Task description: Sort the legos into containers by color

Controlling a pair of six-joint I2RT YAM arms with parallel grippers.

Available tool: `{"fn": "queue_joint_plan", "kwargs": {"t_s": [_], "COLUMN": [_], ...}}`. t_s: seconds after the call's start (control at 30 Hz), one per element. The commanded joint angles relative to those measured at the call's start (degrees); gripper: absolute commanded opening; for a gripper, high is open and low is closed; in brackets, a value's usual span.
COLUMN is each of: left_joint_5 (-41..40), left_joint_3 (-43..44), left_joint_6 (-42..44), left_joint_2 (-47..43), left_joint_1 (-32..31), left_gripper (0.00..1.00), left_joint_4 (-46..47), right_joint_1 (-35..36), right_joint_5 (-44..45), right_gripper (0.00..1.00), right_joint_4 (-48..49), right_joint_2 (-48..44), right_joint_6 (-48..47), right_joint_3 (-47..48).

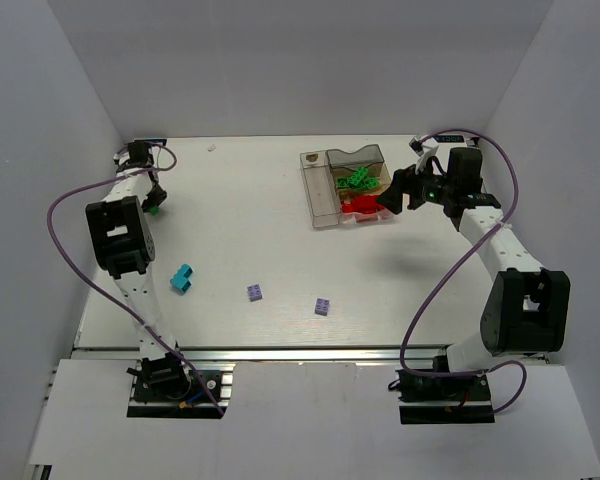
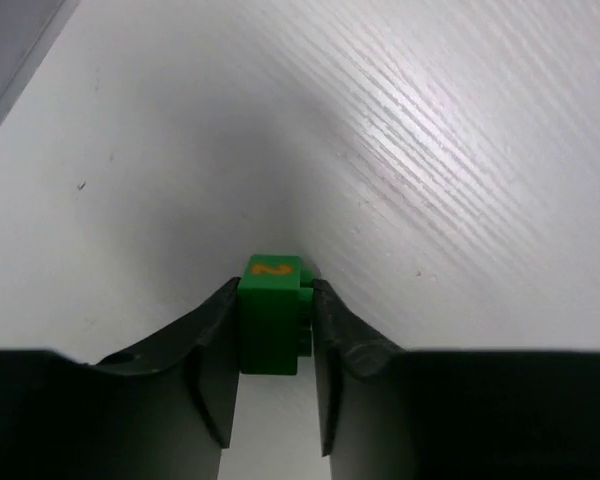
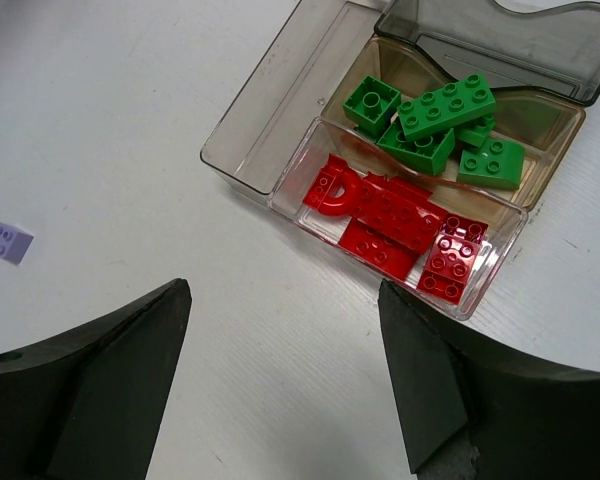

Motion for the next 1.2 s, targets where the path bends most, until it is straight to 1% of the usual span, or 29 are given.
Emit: {"fn": "queue_joint_plan", "kwargs": {"t_s": [0.0, 0.03, 0.07, 0.1, 0.17, 0.27, 0.3, 0.33, 0.37, 0.4, 0.43, 0.47, 0.5, 0.53, 0.57, 0.63, 0.67, 0.7, 0.73, 0.77, 0.8, 0.83, 0.87, 0.93, 0.97, 1.0, 1.07, 1.13, 1.17], "left_joint_5": [2.10, 2.54, 2.72, 3.50, 4.82, 9.56, 11.57, 18.38, 24.11, 28.51, 35.78, 38.38, 40.40, 42.77, 47.06, 53.13, 54.04, 54.83, 55.45, 55.63, 55.28, 55.10, 54.23, 53.52, 51.26, 50.71, 47.22, 45.01, 43.95], "left_joint_3": [0.00, -1.74, -1.76, -3.41, -6.31, -11.31, -12.91, -14.92, -19.64, -21.69, -23.71, -26.60, -27.85, -28.47, -27.96, -24.98, -22.96, -18.76, -16.63, -14.44, -10.15, -7.93, -5.56, 1.38, 3.84, 8.65, 13.68, 20.61, 22.31], "left_joint_6": [-0.75, -1.01, -1.37, -2.24, -2.86, -4.27, -5.31, -5.76, -6.55, -10.04, -11.55, -13.22, -16.11, -17.09, -18.06, -18.95, -18.51, -17.90, -17.37, -15.89, -14.83, -14.21, -13.42, -12.36, -12.18, -12.01, -12.09, -12.79, -13.40], "left_joint_2": [-1.19, -1.55, -2.51, -3.12, -4.53, -9.18, -12.76, -14.71, -16.73, -18.49, -21.30, -22.63, -23.69, -24.48, -24.23, -21.26, -20.11, -19.22, -18.08, -15.98, -15.96, -12.22, -10.79, -7.63, -4.57, -2.97, 2.02, 5.12, 6.35], "left_joint_1": [0.40, 0.40, 0.40, 0.40, 0.40, -0.21, -1.17, -1.18, -2.83, -3.81, -4.95, -6.35, -9.58, -11.36, -13.03, -17.86, -19.44, -22.50, -23.93, -25.33, -27.78, -28.94, -29.91, -32.46, -33.25, -33.95, -35.98, -37.21, -38.08], "left_gripper": [0.39, 0.31, 0.19, 0.16, 0.14, 0.09, 0.08, 0.06, 0.05, 0.04, 0.04, 0.03, 0.03, 0.03, 0.03, 0.03, 0.02, 0.02, 0.02, 0.02, 0.02, 0.03, 0.03, 0.03, 0.03, 0.03, 0.04, 0.06, 0.06], "left_joint_4": [1.81, 3.20, 3.65, 4.01, 5.50, 9.54, 10.85, 15.56, 18.57, 21.47, 27.50, 30.00, 32.63, 38.49, 40.20, 42.24, 41.63, 40.50, 40.05, 39.00, 36.90, 35.92, 34.00, 33.72, 31.11, 30.82, 29.33, 28.62, 28.62], "right_joint_1": [0.02, 0.03, -0.06, 0.02, 0.02, -0.06, -0.06, 0.02, -0.06, 0.02, 0.03, -0.06, -0.06, -0.06, -0.24, -0.24, -0.15, -0.15, -0.24, -0.33, -0.15, -0.41, -0.15, -0.33, -0.33, -0.33, -0.33, -0.50, -0.42], "right_joint_5": [0.44, 0.44, 0.44, 0.44, 0.44, 0.35, 0.27, 0.27, 0.35, 0.44, 0.70, 1.14, 2.36, 3.07, 4.56, 5.27, 5.80, 6.06, 6.59, 8.16, 9.22, 10.80, 11.25, 12.04, 12.04, 12.22, 12.39, 12.48, 12.48], "right_gripper": [0.81, 0.81, 0.81, 0.81, 0.81, 0.81, 0.81, 0.81, 0.81, 0.81, 0.81, 0.81, 0.81, 0.80, 0.78, 0.58, 0.33, 0.20, 0.05, 0.00, 0.00, 0.00, 0.00, 0.00, 0.00, 0.00, 0.00, 0.00, 0.00], "right_joint_4": [-0.79, -0.88, -1.05, -1.06, -1.14, -1.23, -1.14, -1.06, -0.88, -0.62, 0.08, 0.78, 1.40, 3.23, 3.86, 5.53, 5.45, 5.36, 5.01, 5.01, 5.01, 5.27, 5.45, 5.27, 5.10, 5.01, 4.40, 4.22, 3.78], "right_joint_2": [0.55, 0.73, 0.73, 0.73, 0.82, 0.46, 0.46, 0.20, 0.11, 0.03, -0.32, -0.67, -0.94, -1.64, -1.91, -2.61, -2.61, -2.79, -2.87, -3.14, -3.49, -3.84, -4.10, -4.98, -5.25, -5.94, -6.56, -7.44, -7.71], "right_joint_6": [-1.11, -1.11, -1.20, -1.29, -1.37, -1.55, -1.64, -1.81, -1.64, -1.64, -1.12, -0.59, -0.15, 0.47, 1.60, 2.58, 2.75, 2.93, 3.19, 4.24, 4.69, 5.21, 5.83, 5.83, 5.83, 5.57, 5.31, 5.13, 5.04], "right_joint_3": [3.03, 3.12, 3.38, 3.38, 3.38, 3.04, 2.86, 2.60, 2.42, 1.81, 1.45, 1.01, 0.23, -0.22, -0.74, -1.71, -1.63, -1.45, -1.45, -1.45, -1.54, -1.89, -2.06, -2.50, -2.59, -2.77, -3.29, -3.82, -4.00]}}
